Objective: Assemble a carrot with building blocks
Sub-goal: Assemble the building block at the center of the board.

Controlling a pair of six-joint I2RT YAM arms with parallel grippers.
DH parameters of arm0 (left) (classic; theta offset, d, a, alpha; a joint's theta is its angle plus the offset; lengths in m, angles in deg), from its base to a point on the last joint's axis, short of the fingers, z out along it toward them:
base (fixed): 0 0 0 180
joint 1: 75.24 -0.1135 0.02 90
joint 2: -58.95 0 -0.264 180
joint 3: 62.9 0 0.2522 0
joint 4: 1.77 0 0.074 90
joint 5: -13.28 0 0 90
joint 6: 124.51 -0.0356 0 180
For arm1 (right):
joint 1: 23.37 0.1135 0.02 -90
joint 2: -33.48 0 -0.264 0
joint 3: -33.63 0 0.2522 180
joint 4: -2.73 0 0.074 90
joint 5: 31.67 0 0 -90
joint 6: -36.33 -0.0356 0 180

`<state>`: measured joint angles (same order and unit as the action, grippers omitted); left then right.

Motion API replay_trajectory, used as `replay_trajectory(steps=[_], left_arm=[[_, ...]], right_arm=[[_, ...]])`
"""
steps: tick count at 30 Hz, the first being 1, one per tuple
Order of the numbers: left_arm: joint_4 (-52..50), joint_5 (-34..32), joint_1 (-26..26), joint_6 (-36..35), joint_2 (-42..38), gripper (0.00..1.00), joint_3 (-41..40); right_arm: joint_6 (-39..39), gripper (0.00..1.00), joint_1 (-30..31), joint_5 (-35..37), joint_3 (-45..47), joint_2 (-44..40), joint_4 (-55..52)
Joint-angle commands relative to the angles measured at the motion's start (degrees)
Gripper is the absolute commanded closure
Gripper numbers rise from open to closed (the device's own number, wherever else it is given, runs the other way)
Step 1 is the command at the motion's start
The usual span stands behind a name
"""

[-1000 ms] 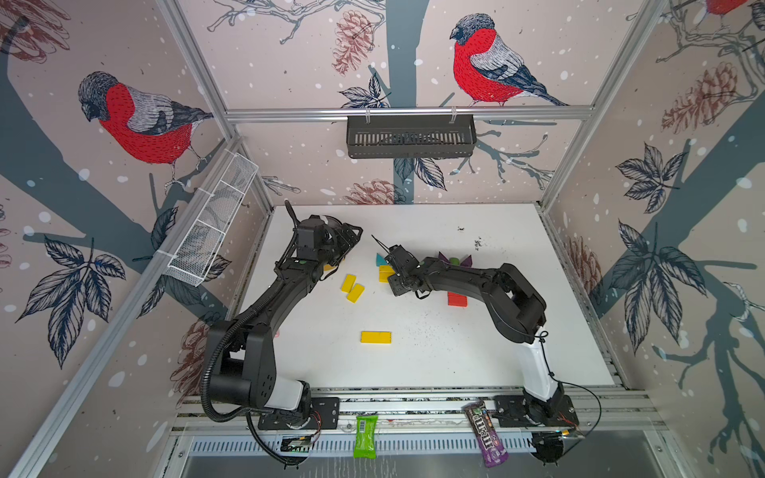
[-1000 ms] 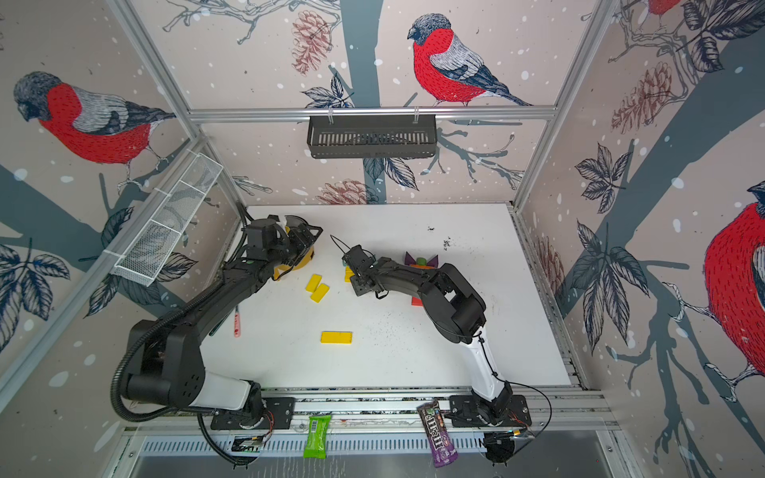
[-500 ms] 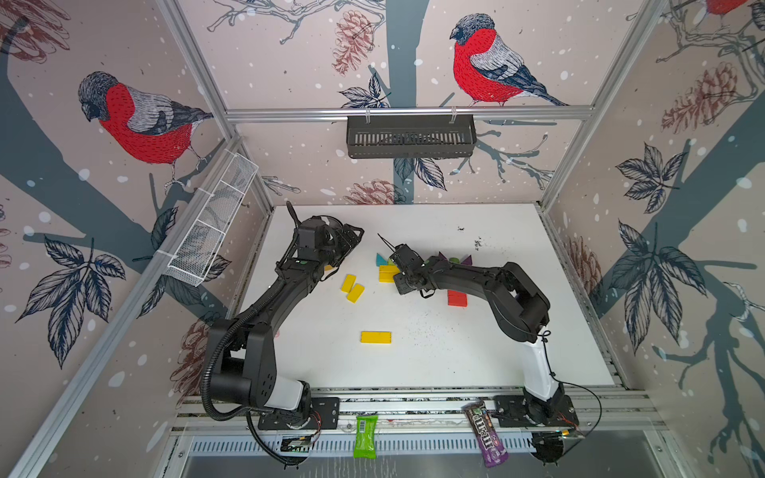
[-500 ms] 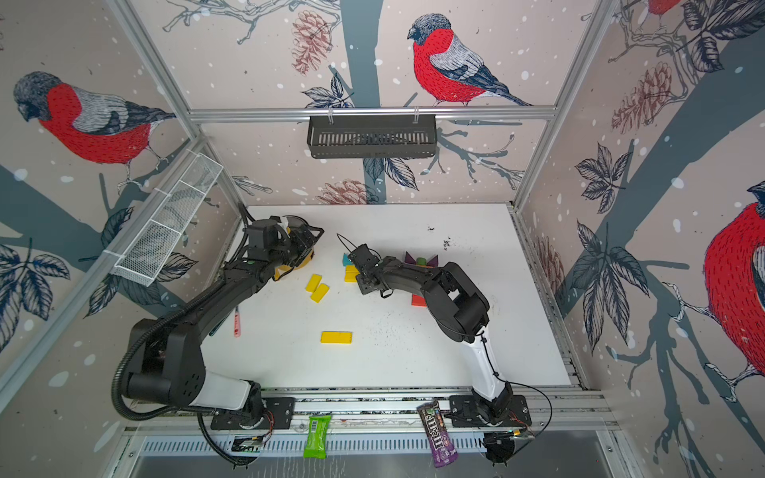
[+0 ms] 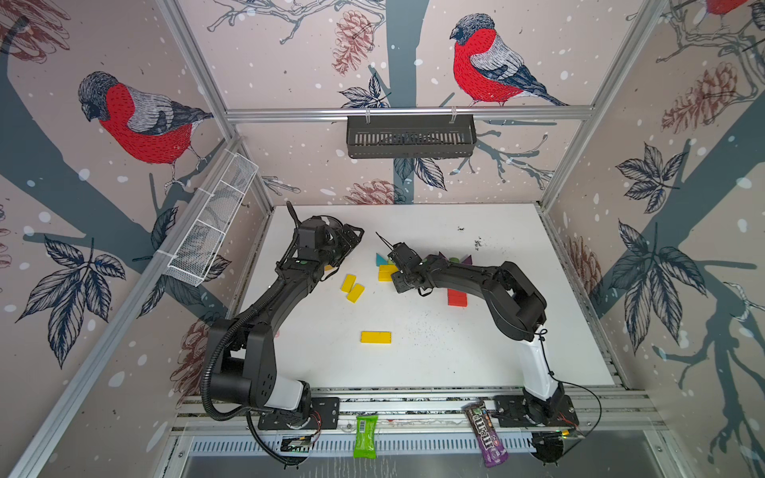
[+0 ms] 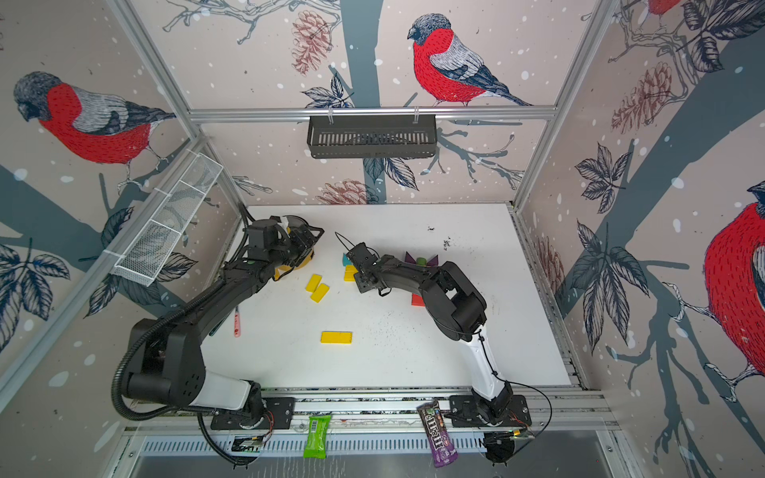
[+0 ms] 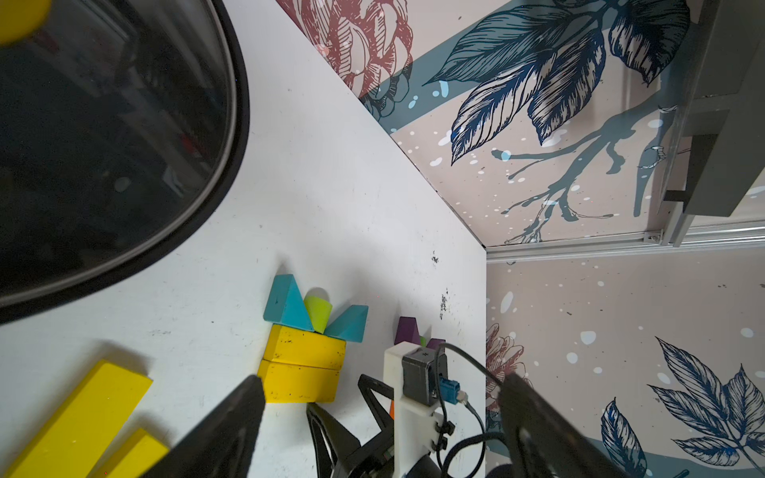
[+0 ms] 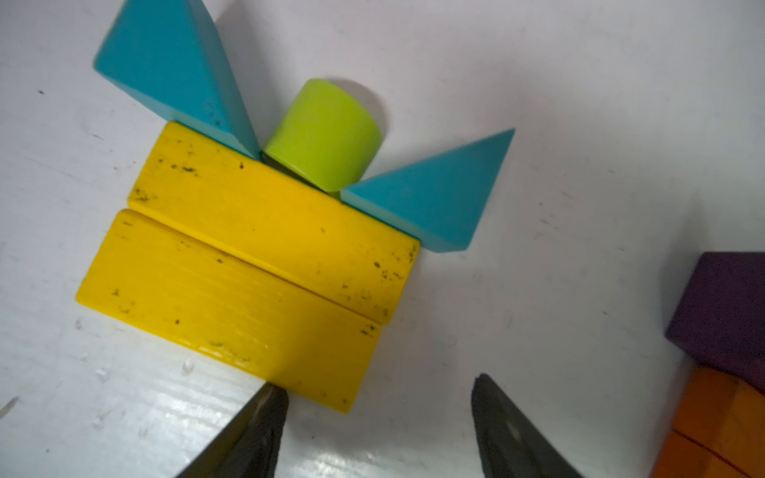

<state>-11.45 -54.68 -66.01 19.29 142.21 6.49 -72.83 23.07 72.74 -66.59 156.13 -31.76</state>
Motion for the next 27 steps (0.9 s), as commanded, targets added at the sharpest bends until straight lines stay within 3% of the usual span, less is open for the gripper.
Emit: replay_trajectory(steps=[1,11,17,27], left_arm=[[2.2,0.3,0.0,0.1,0.1,0.11,0.0],[2.2,0.4,0.1,0.1,0.1,0.11,0.0],[1.4,-1.0,-0.1,-0.4,-1.2,0.11,0.2],[-0.9,-5.9,-8.0,-1.0,-7.7,0.1,0.4]], right_arm=[[0.5,0.27,0.0,0.3,-0.4,-0.1,-0.2],[-0.4,0.27,2.6,1.3,1.5,-4.0,-0.8],[-1.9,0.25,5.6,5.3,2.9,-7.1,0.7],[-6.7,0.15,15.2,7.4,5.3,-11.6,-1.5]])
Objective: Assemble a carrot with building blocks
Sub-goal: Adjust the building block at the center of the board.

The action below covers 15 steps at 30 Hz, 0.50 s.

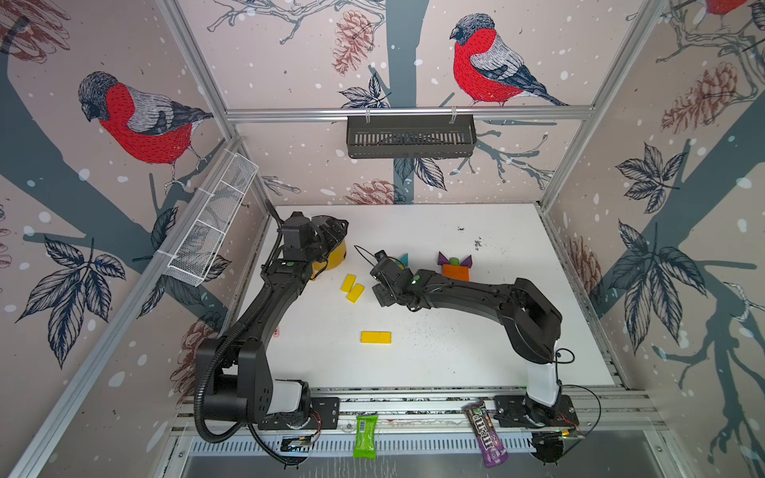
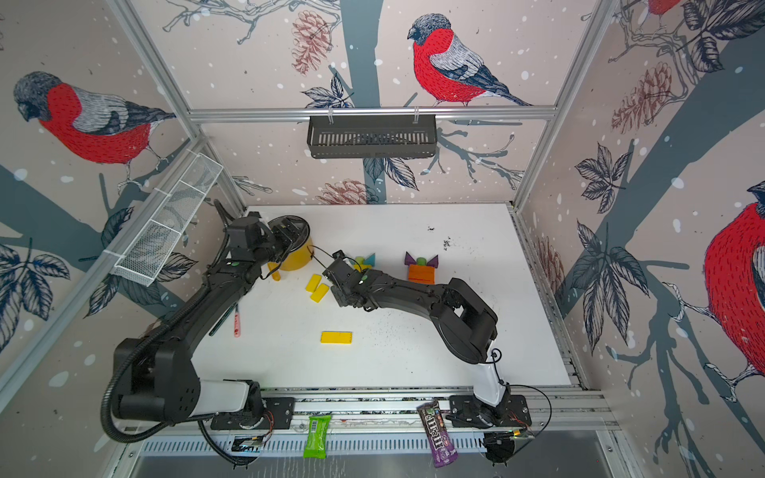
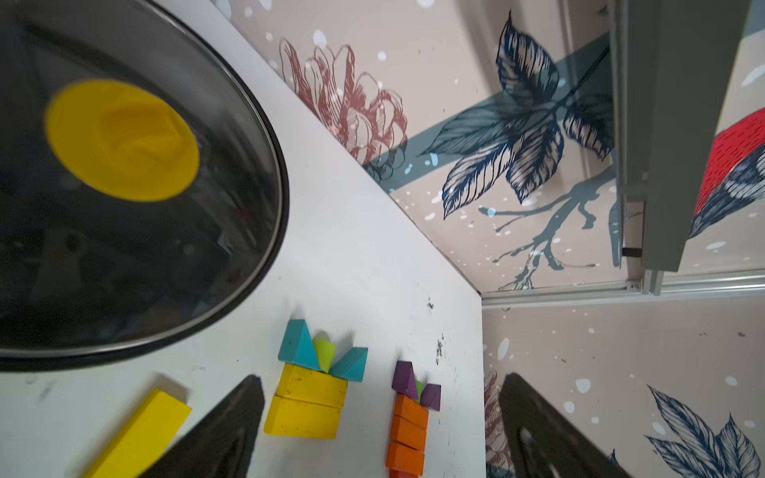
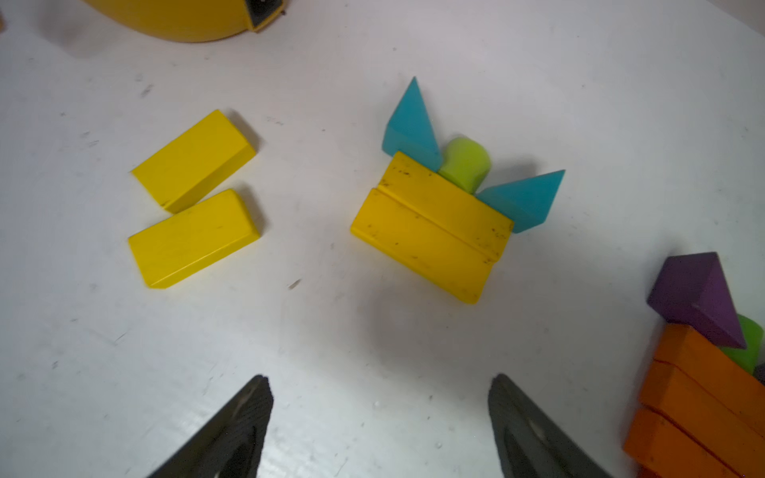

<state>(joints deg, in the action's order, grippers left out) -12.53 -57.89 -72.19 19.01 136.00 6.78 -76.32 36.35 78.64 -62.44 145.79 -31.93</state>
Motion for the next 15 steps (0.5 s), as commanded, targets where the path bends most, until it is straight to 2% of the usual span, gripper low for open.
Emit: replay_trajectory(steps=[1,4,9,15], left_arm=[[0.0,-3.3,-2.8,-0.7,-2.3,0.1,0.1],[-0.3,-4.9,-5.3,-0.6,-3.9,0.1,-0.1],[-0.6,-5.7,-6.9,-0.6,-4.9,0.09,-0.3],[0.7,-5.1,-6.9,-0.2,-4.8,0.09,-1.1]], right_arm=[[-4.8,0.13,3.3,1.3,2.0,-1.8,-1.4],[-8.8,0.05,7.9,1.4,2.8,-1.9,-2.6],[-12.0,0.01,12.9,2.0,2.3,1.0,-4.0],[-13.8,0.01,16.0,6.3,1.4,4.6,-5.9]])
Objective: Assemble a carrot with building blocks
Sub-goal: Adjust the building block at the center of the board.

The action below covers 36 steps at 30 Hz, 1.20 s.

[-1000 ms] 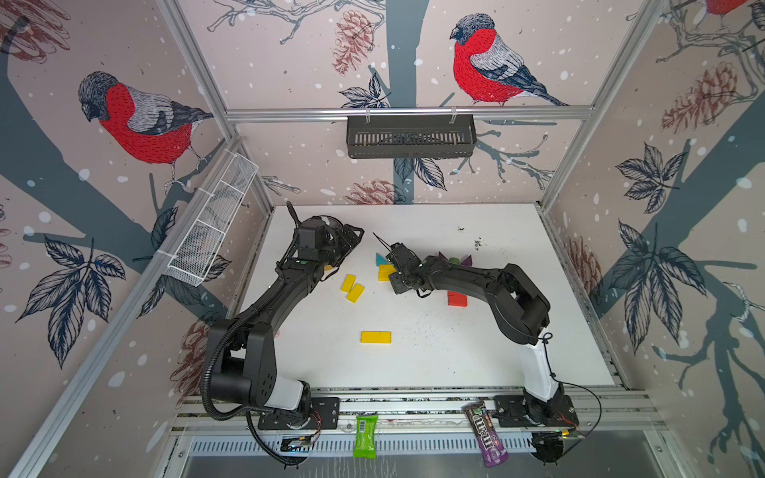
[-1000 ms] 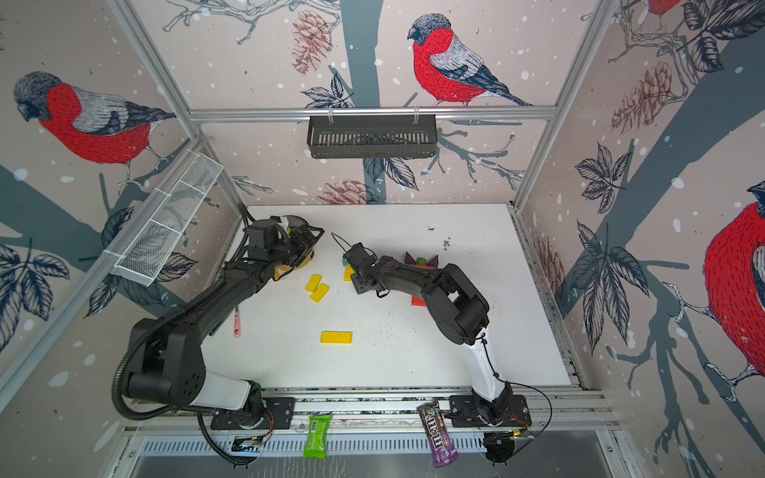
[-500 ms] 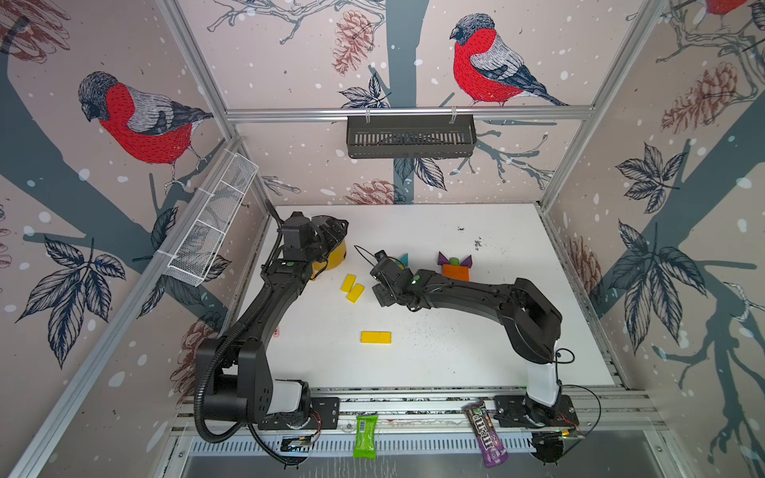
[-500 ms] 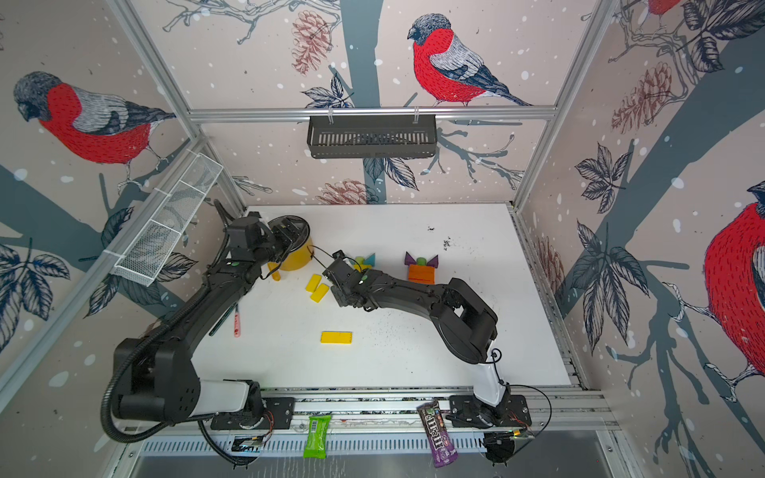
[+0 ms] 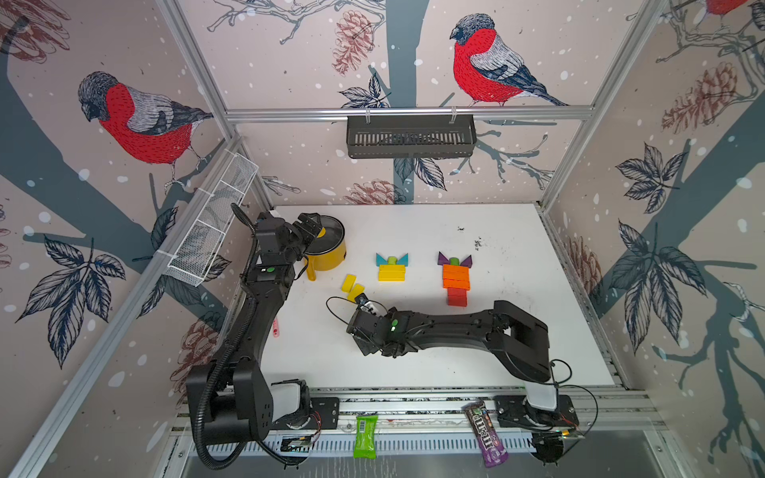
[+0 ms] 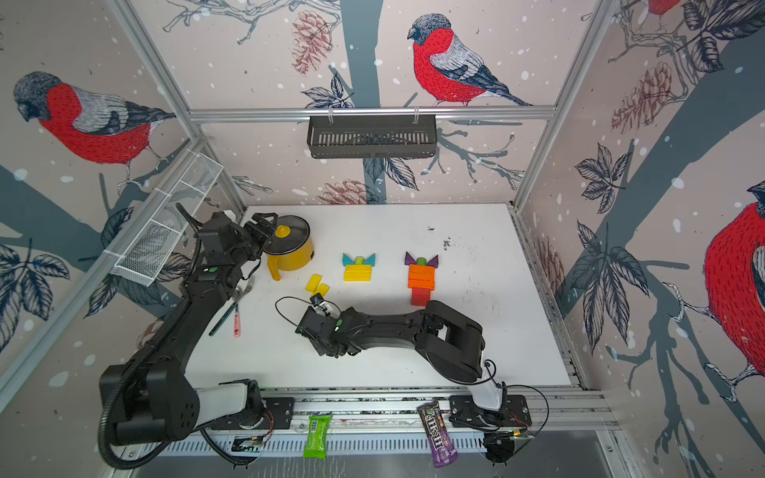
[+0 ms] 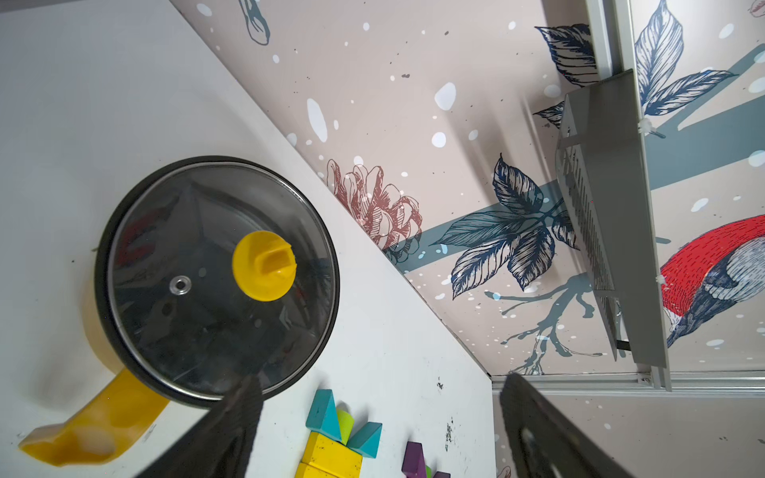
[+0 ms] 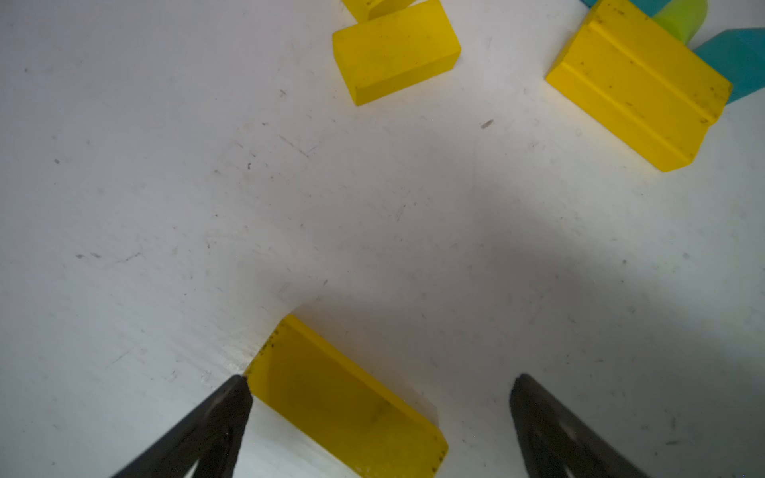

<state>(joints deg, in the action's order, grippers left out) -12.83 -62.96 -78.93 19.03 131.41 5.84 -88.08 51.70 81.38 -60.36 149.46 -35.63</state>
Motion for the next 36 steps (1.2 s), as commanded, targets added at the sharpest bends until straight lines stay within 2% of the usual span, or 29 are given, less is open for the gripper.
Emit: replay_trajectory(steps=[1,9,18,25,31,36], left_arm=[[1.0,0.0,-0.1,-0.2,-0.1,0.1,-0.2],[1.8,1.3,0.1,0.2,0.5,0.09,-0.4],[2.4,2.2,1.1,0.4,1.1,0.1,-0.7],[2.5,2.2,2.6,-0.1,1.5,0.1,-0.5],[2.1,2.0,3.7,-0.5,2.1,0.1,-0.3],[2.0,1.6,3.9,-0.7,1.9,0.1,-0.3]], right_arm=[[-2.1,0.01,0.9,3.6,-0.5,1.2,-2.1],[-3.1,0.01,0.6,5.5,1.7,1.3,-3.3],[-3.7,0.01,-0.1,3.1,7.6,-4.4,-3.8],[0.6,0.0,-1.3,-0.8,8.3,-5.7,-1.7],[1.5,0.01,-2.0,-1.5,13.1,-8.3,-3.2],[0.7,0.02,-5.0,-0.9,17.2,-11.0,-2.2]])
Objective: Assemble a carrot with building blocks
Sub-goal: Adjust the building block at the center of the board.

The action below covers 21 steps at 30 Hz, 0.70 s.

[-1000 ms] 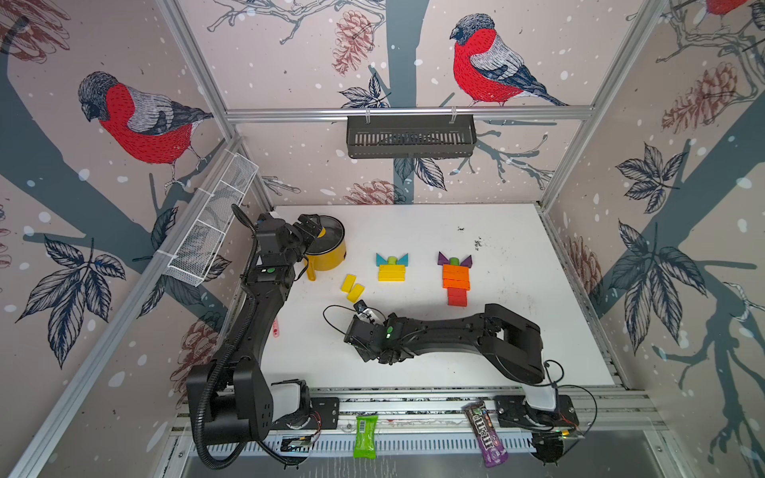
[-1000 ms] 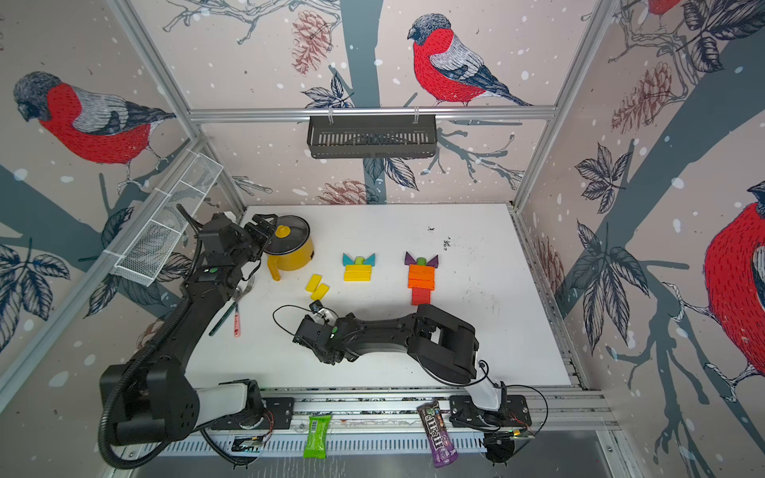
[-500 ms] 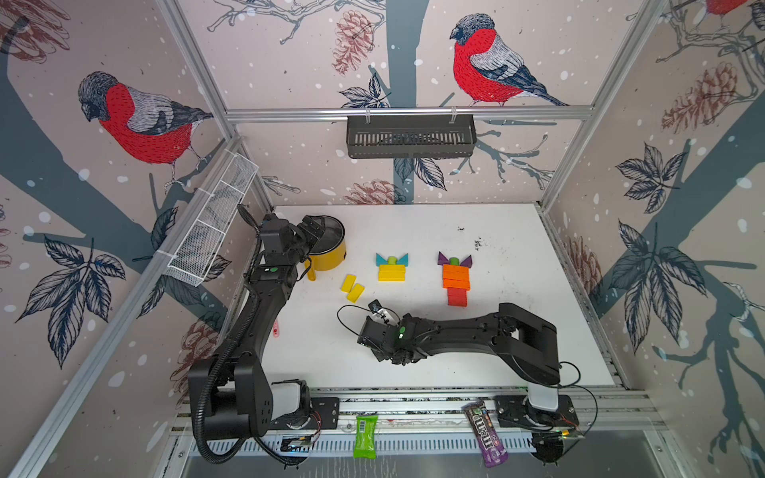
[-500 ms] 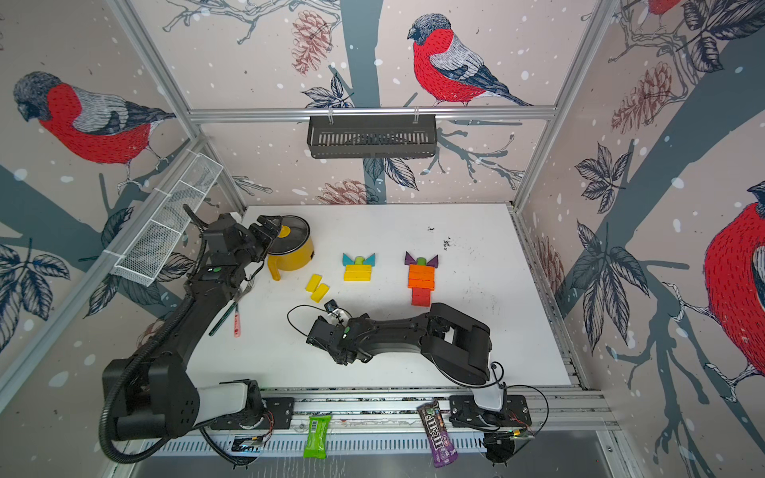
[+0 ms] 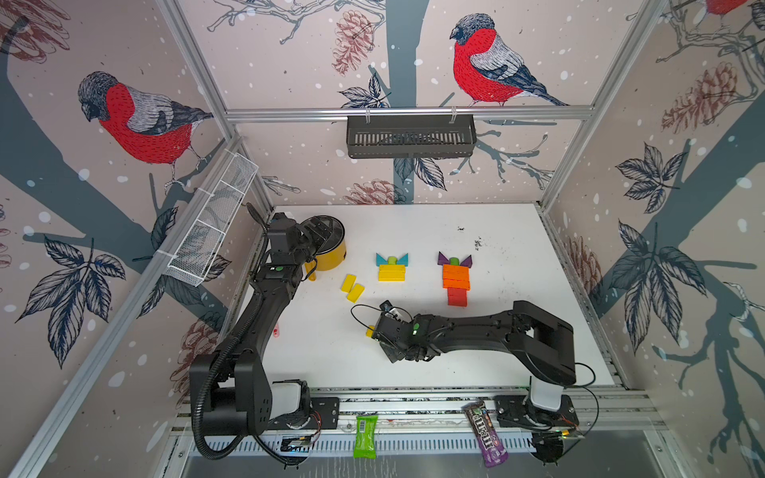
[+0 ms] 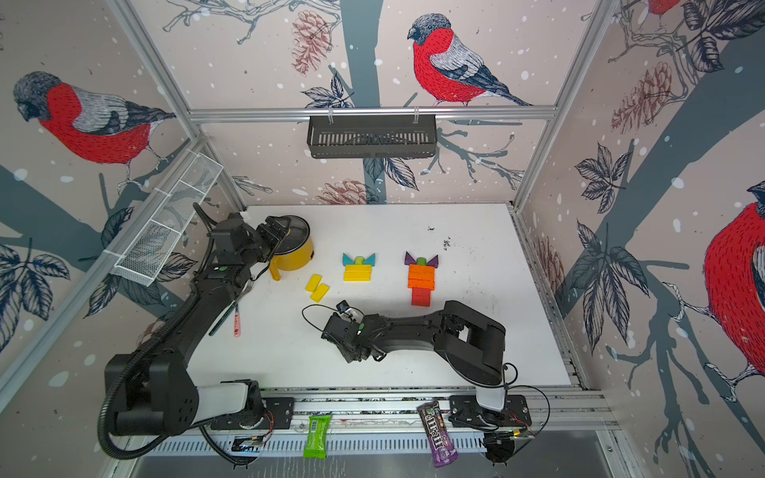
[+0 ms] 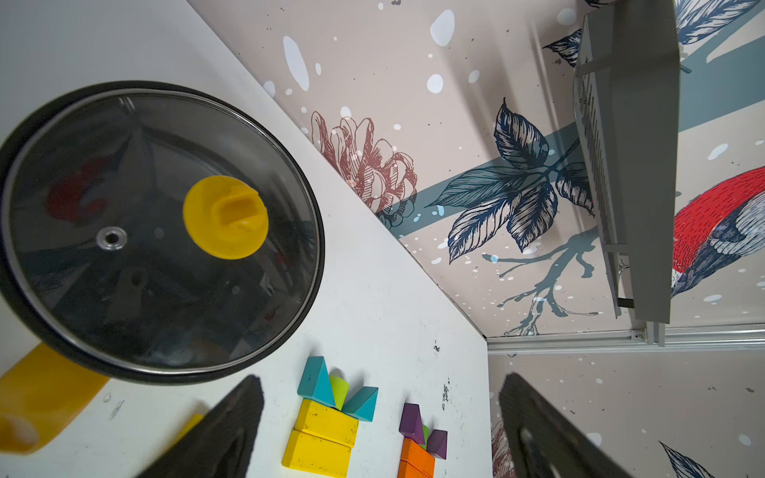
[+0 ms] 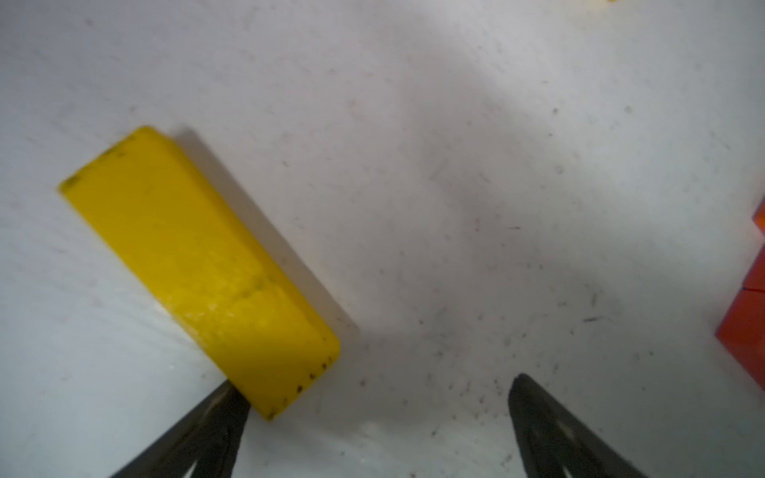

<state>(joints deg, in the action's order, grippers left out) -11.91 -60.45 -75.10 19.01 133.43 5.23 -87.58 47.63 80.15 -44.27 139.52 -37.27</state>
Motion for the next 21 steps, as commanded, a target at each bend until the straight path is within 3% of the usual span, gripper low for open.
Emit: replay_trajectory(steps=[1,6,11,16,21], left_arm=[[1.1,-0.8,0.1,-0.7,-0.1,0.1,0.3],[1.0,-0.8,0.2,-0.8,0.3,0.1,0.4],[1.1,-0.4,0.2,-0.6,0.5,0.1,0.4],[1.3,0.3,0.3,-0.3,0.7,0.1,0.4],[1.3,0.2,0.2,-0.4,0.6,0.1,0.4]], right_arm=[[0.2,0.02,-2.0,0.2,1.5,-1.4,0.0],[1.6,0.02,-4.9,-0.8,0.2,-1.7,1.0],[3.1,0.0,-2.4,-2.2,-2.2,-2.6,0.6],[8.0,0.01,-0.2,-8.4,-7.5,2.0,2.6],[9.3,0.01,-0.4,-10.0,-11.7,6.1,1.7]])
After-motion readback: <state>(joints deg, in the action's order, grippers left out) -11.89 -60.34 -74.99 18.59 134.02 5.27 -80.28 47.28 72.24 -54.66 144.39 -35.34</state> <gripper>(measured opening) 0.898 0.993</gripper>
